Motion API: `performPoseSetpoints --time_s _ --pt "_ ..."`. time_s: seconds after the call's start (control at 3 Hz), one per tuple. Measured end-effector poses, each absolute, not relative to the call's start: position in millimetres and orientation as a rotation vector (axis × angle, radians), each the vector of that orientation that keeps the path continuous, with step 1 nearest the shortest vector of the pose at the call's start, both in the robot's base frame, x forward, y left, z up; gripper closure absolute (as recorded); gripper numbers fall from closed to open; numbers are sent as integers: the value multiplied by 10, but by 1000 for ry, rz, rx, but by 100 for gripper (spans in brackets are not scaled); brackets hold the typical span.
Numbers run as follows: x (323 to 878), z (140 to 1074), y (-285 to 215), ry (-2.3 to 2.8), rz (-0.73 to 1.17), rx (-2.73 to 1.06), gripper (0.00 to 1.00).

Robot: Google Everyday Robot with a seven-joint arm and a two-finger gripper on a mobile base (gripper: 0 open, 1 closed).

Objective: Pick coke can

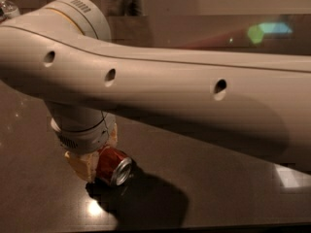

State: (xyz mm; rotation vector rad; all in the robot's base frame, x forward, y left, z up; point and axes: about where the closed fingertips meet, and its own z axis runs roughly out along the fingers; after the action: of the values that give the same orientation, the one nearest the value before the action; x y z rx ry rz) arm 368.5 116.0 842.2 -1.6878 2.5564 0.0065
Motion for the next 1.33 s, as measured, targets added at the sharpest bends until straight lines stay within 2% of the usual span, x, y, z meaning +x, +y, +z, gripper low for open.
performPoseSetpoints --time_s 0.67,1.0,1.33 --pt "3708 8613 1118 2529 24 -1685 88" --pt "3811 8910 1070 2476 -7 -1716 100" --pt "3966 9266 1005 2418 -34 -1741 100"
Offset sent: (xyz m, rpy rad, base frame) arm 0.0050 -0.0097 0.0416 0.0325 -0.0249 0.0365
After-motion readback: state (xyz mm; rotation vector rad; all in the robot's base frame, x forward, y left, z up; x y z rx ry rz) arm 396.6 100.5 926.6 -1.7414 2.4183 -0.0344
